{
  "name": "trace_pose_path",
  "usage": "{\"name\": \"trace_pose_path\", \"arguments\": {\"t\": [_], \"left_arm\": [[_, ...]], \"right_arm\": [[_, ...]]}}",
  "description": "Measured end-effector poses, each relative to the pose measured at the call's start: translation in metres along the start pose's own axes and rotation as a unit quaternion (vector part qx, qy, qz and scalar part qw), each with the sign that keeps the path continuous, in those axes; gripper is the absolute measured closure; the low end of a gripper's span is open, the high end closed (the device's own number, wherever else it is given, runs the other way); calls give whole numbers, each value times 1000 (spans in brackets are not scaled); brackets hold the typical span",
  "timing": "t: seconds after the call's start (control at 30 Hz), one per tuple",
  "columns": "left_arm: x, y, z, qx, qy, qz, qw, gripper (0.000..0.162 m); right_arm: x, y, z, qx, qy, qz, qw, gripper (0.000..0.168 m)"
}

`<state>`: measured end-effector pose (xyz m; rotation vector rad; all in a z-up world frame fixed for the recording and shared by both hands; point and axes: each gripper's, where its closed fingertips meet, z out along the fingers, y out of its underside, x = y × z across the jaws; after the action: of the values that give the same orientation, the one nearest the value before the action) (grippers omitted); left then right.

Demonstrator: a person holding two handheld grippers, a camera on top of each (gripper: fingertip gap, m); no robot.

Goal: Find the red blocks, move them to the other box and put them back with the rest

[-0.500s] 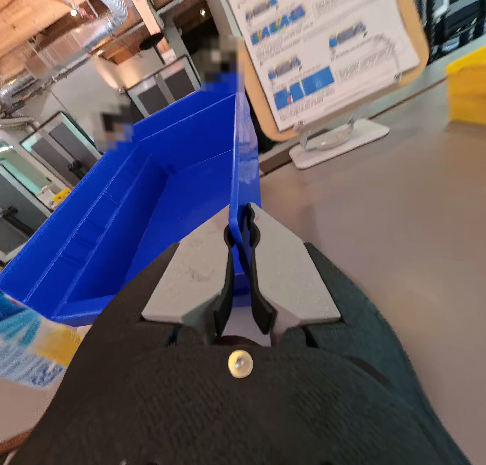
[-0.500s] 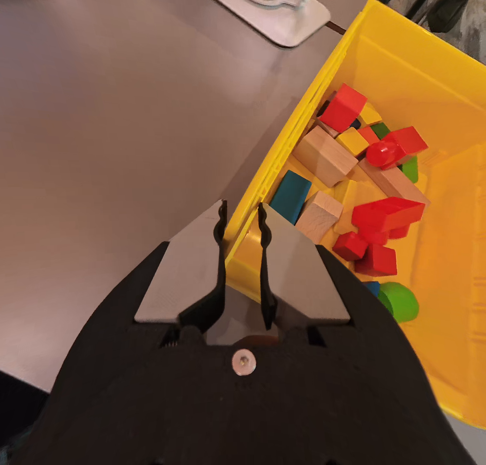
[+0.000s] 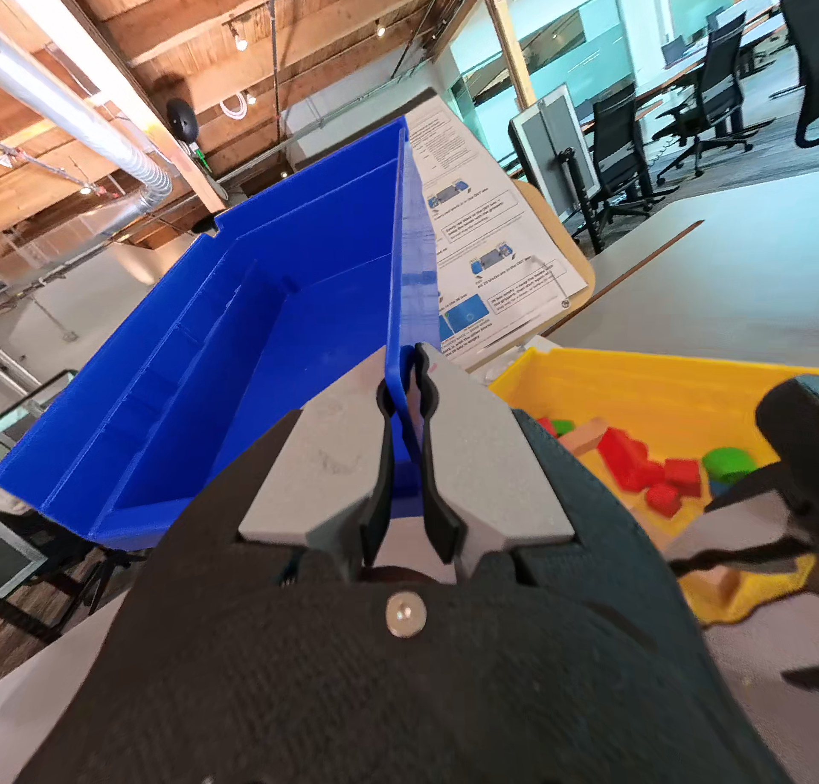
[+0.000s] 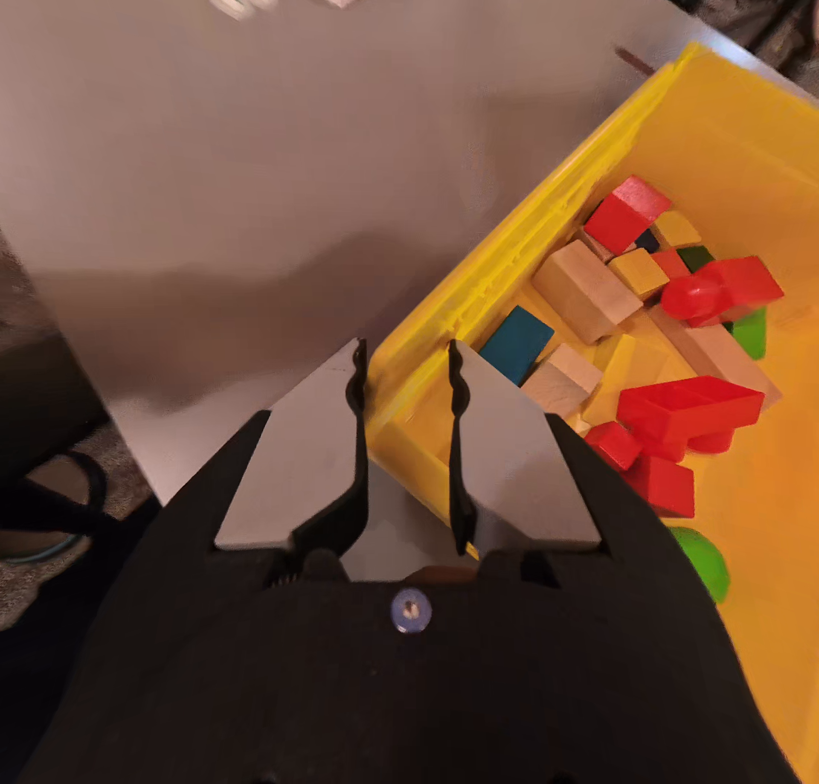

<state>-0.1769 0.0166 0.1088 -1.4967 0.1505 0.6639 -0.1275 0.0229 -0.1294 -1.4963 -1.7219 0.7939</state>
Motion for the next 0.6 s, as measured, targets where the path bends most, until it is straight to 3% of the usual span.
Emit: {"name": "trace_pose_path", "arguments": {"t": [0.1,0.27,0.4,0.6], "left_arm": [[8,-6,0,8,12,6,1000,159],[48,-22,7,20,58,19,998,159],[113,-49,22,39,124,27,991,159],[245,-79,43,54,245,11,968,159]], "right_arm": [[-20,-27,-12,54,-36,-8,998,128],[22,-37,-94,148,-4,-10,989,128],[87,-16,-168,177,71,5,982,128],[185,47,-277,173,185,77,964,127]]}}
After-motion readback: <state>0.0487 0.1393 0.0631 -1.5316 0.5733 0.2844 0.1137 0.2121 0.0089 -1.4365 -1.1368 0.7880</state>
